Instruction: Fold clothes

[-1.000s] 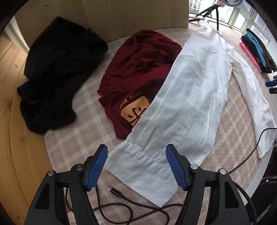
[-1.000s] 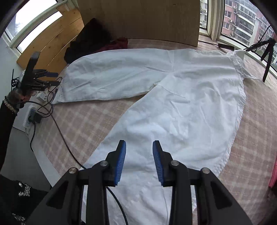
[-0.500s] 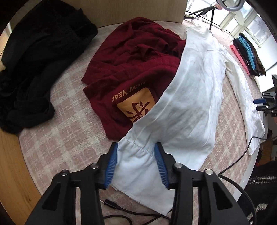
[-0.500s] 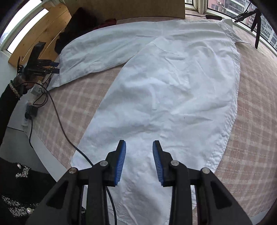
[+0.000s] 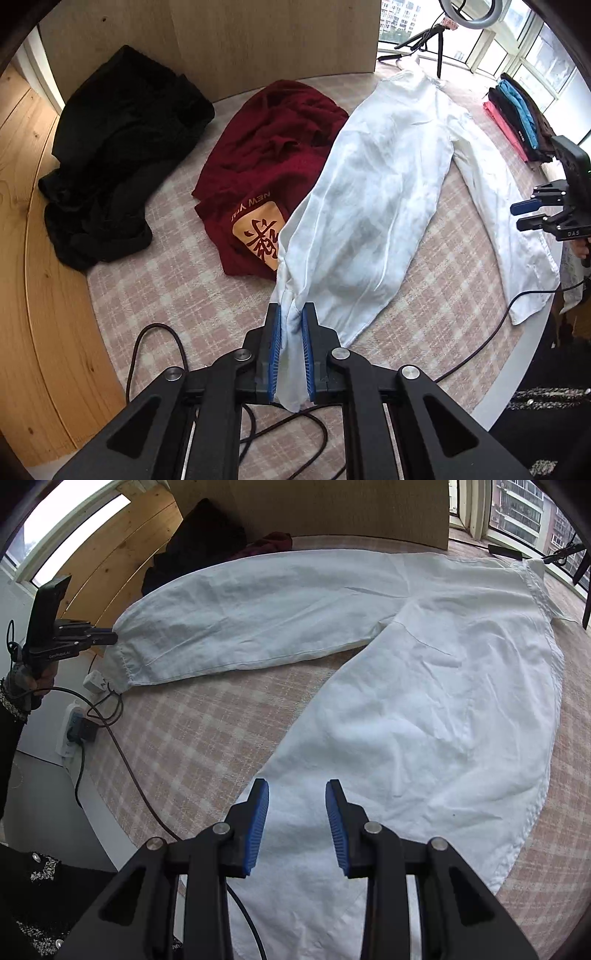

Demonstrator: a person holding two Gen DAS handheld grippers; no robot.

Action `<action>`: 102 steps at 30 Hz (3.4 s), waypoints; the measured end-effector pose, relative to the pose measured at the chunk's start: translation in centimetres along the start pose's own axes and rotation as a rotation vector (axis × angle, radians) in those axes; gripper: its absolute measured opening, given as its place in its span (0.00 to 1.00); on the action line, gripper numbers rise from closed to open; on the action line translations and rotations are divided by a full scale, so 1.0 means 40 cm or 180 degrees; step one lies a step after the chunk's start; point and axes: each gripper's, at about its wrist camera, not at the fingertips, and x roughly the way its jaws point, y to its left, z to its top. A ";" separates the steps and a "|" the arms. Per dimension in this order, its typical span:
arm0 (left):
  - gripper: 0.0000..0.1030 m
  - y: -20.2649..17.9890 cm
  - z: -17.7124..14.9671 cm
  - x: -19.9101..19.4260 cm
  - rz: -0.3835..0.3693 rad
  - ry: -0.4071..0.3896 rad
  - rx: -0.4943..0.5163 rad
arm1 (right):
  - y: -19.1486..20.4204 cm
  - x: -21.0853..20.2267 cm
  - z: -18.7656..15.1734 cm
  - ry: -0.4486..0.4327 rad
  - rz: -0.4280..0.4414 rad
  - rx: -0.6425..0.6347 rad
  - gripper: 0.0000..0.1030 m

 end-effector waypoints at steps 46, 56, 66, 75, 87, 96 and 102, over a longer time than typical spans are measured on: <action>0.08 -1.087 0.182 -0.183 0.0202 -0.0198 0.1361 | -0.503 -0.412 -0.062 -0.0362 0.1024 0.0085 0.37; 0.04 -1.166 0.075 0.080 -0.0190 0.0393 0.0673 | -0.459 -0.164 0.180 -0.0215 0.0691 -0.0434 0.37; 0.35 -1.057 -0.050 -0.017 -0.0293 0.0347 -0.0499 | -0.292 0.045 0.184 0.0310 -0.0170 -0.1383 0.37; 0.35 -0.952 -0.002 0.045 -0.0446 0.0043 -0.0915 | -0.282 -0.066 0.011 0.0143 0.0539 -0.1285 0.37; 0.16 -0.950 -0.019 0.133 -0.0671 0.0264 -0.1144 | -0.317 -0.088 -0.208 0.0599 0.1125 -0.0745 0.37; 0.03 -0.982 -0.032 0.089 -0.0594 0.0165 -0.0938 | -0.263 -0.083 -0.262 0.0524 0.0789 -0.1163 0.12; 0.03 -0.992 -0.040 0.070 -0.0544 0.0169 -0.0853 | -0.249 -0.150 -0.263 0.0443 0.0875 -0.1302 0.03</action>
